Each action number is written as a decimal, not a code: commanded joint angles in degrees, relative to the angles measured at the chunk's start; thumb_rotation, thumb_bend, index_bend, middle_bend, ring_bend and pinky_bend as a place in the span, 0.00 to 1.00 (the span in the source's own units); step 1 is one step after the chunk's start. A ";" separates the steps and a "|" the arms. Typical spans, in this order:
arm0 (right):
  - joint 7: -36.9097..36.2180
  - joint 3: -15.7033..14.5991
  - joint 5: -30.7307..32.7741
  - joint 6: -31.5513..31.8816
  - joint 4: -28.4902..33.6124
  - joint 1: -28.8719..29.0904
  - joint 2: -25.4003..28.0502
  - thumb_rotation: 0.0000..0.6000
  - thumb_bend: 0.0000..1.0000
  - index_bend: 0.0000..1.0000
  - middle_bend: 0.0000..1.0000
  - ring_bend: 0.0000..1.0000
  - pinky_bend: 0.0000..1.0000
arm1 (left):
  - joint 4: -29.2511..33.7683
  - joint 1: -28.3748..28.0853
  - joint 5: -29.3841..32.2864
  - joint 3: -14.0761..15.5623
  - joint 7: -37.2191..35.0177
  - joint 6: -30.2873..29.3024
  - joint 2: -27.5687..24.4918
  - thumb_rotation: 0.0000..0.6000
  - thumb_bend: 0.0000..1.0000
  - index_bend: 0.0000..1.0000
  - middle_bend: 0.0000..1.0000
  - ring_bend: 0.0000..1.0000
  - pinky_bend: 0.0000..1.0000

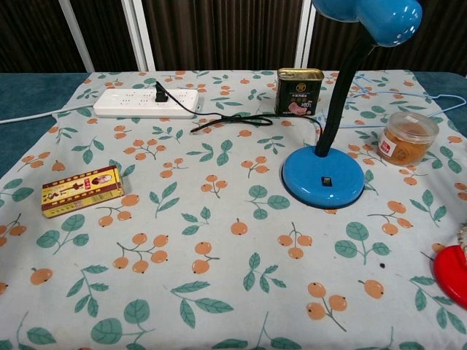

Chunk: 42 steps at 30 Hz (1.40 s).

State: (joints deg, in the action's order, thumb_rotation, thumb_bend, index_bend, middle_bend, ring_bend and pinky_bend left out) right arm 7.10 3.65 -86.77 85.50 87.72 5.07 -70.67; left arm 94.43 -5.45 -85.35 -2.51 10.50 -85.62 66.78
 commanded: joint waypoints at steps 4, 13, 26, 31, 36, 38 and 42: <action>0.13 -0.08 0.07 -0.23 0.02 0.05 -0.09 1.00 0.26 0.02 0.03 0.07 0.00 | 0.02 0.01 -0.04 -0.04 -0.07 -0.09 -0.02 1.00 0.36 0.14 0.07 0.06 0.10; -0.06 -0.07 -0.02 -0.13 0.22 0.04 0.07 1.00 0.26 0.02 0.03 0.07 0.00 | -0.02 -0.02 0.04 -0.04 -0.07 -0.01 0.01 1.00 0.36 0.14 0.07 0.06 0.10; -0.49 -0.26 -0.09 -0.31 0.90 -0.02 0.51 1.00 0.26 0.02 0.03 0.09 0.01 | 0.07 -0.02 0.02 -0.01 0.05 0.00 0.00 1.00 0.36 0.14 0.07 0.06 0.10; -1.72 -1.36 -2.02 -1.25 1.05 0.58 0.48 1.00 0.26 0.02 0.04 0.15 0.13 | 0.37 -0.06 0.31 -0.05 -0.40 0.28 -0.14 1.00 0.36 0.14 0.07 0.06 0.10; -2.92 -2.28 -3.43 -4.93 2.07 2.67 0.84 1.00 0.28 0.02 0.21 0.36 0.28 | 0.28 -0.01 -0.12 0.09 -0.90 0.10 -0.21 1.00 0.36 0.14 0.07 0.06 0.10; -2.58 -2.03 -3.50 -6.25 2.59 3.70 0.71 1.00 0.32 0.02 0.31 0.43 0.33 | 0.36 -0.05 0.07 0.03 -1.07 0.25 -0.29 1.00 0.36 0.14 0.07 0.06 0.10; -2.13 -1.71 -2.90 -10.65 3.62 6.33 0.35 1.00 0.36 0.02 0.43 0.53 0.41 | 0.49 -0.04 0.33 -0.06 -1.37 0.33 -0.32 1.00 0.36 0.14 0.07 0.06 0.10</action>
State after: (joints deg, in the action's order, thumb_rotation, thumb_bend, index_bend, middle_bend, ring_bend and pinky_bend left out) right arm 4.64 1.79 -89.92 76.95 90.66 9.94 -70.14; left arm 94.90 -5.49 -85.05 -2.57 9.16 -85.32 66.47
